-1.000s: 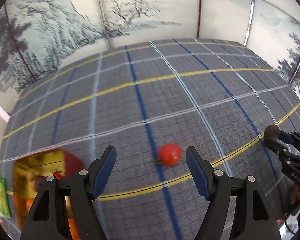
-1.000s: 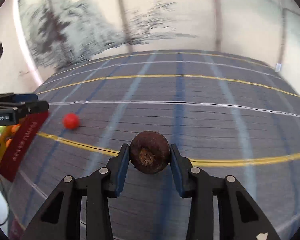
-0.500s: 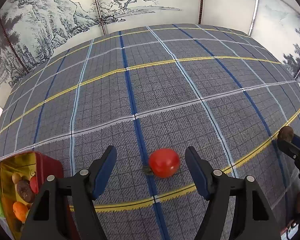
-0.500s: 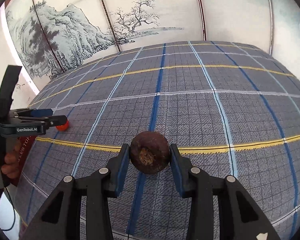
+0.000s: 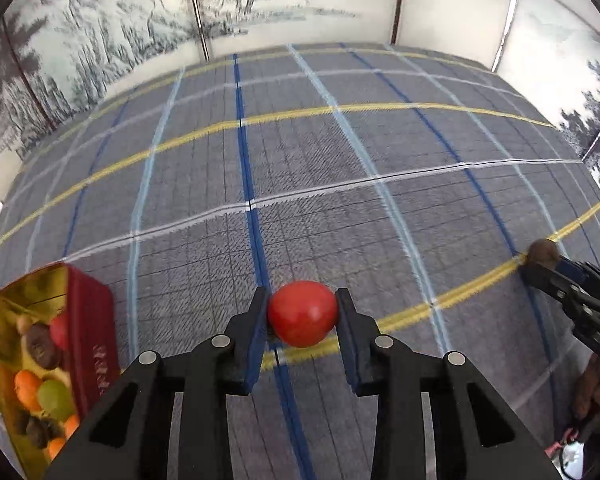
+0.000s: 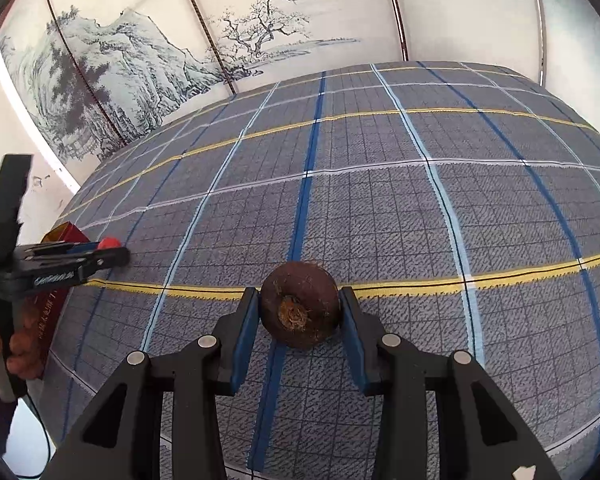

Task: Organize fruits
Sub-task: 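Carry the red tomato into the tray with left tool and release while right holds dark fruit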

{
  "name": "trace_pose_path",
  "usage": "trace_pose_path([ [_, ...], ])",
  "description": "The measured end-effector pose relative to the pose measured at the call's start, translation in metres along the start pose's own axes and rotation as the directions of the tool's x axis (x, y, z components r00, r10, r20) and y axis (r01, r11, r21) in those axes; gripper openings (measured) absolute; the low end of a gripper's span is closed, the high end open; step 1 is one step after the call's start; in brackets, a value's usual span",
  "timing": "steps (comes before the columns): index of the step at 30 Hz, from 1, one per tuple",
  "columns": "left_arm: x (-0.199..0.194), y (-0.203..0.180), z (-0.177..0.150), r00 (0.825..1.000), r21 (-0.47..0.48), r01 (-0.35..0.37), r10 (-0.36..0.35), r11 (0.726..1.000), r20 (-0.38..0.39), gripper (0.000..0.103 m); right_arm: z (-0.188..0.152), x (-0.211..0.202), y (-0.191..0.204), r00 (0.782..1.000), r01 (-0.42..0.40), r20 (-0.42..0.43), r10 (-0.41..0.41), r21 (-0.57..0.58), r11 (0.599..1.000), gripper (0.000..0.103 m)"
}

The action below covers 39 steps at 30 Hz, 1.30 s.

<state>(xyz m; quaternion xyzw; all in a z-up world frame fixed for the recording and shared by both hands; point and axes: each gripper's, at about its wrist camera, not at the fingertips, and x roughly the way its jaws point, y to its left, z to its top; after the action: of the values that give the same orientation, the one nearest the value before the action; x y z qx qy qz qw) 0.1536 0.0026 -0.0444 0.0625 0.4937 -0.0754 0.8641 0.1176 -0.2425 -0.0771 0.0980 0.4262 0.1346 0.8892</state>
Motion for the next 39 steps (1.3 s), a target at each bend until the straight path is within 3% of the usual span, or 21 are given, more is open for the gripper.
trace_pose_path([
  [7, -0.052, -0.009, -0.015, 0.996, 0.02, -0.031, 0.03, 0.999, 0.08, 0.033, 0.0, 0.0, 0.003, 1.0, 0.026, -0.004, -0.026, -0.022, 0.999, 0.037],
  [18, -0.096, 0.005, -0.042, 0.984, 0.001, -0.097, 0.096, 0.995, 0.15, 0.033, 0.0, 0.002, 0.013, 0.998, 0.058, -0.01, -0.059, -0.049, 0.997, 0.037],
  [27, -0.117, 0.044, -0.066, 0.971, -0.067, -0.155, 0.164, 0.986, 0.175, 0.034, 0.0, 0.004, 0.017, 0.996, 0.091, -0.013, -0.092, -0.078, 0.993, 0.037],
  [39, -0.126, 0.119, -0.109, 0.963, -0.208, -0.208, 0.238, 0.956, 0.13, 0.034, -0.002, 0.008, 0.028, 0.985, 0.167, -0.017, -0.171, -0.142, 0.976, 0.037],
])
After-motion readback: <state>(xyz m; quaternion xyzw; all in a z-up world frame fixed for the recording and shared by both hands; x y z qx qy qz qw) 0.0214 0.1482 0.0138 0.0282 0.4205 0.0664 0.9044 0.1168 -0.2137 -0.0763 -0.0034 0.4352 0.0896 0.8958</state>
